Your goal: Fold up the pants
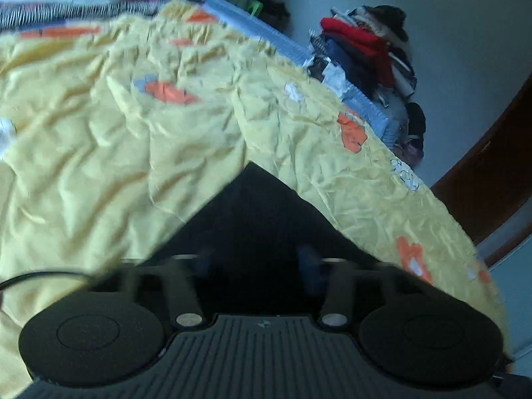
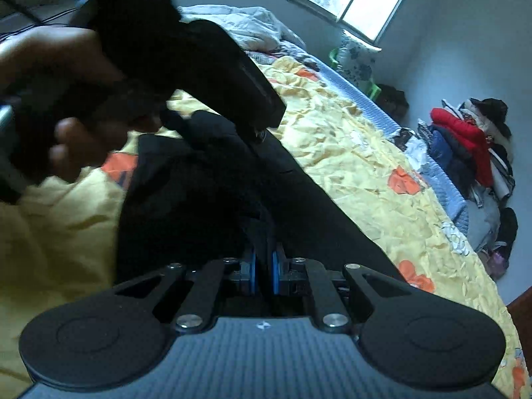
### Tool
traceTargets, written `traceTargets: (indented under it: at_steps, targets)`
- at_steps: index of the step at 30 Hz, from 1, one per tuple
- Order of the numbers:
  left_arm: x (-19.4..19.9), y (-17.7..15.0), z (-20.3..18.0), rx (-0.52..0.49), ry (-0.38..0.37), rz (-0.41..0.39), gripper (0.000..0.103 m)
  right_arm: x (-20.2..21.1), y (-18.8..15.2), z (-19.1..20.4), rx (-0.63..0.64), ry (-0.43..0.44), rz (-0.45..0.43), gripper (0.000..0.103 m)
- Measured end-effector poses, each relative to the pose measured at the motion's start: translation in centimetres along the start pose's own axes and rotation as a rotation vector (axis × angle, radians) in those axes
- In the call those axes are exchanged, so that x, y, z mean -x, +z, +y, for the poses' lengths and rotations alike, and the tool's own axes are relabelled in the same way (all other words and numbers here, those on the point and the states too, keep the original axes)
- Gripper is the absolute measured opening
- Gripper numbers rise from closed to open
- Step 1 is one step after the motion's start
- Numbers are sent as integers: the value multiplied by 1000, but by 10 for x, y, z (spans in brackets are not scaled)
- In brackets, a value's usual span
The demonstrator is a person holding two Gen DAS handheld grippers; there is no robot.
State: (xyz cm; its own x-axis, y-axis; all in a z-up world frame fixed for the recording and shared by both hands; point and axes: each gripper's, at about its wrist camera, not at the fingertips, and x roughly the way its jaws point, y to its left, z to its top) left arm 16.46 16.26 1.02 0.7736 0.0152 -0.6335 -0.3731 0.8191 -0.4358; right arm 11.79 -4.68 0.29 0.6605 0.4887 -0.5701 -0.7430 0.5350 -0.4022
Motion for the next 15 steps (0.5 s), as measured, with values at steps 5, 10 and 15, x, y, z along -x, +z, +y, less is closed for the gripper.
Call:
traceTargets:
  at_steps: [5, 10, 15]
  targets:
    - [25, -12, 12, -95, 33, -47, 16, 7, -3, 26, 17, 62, 6, 10]
    - [34, -26, 19, -170, 77, -50, 16, 7, -5, 44, 30, 107, 13, 10]
    - [34, -31, 15, -221, 108, -64, 17, 4, -5, 42, -5, 103, 18, 9]
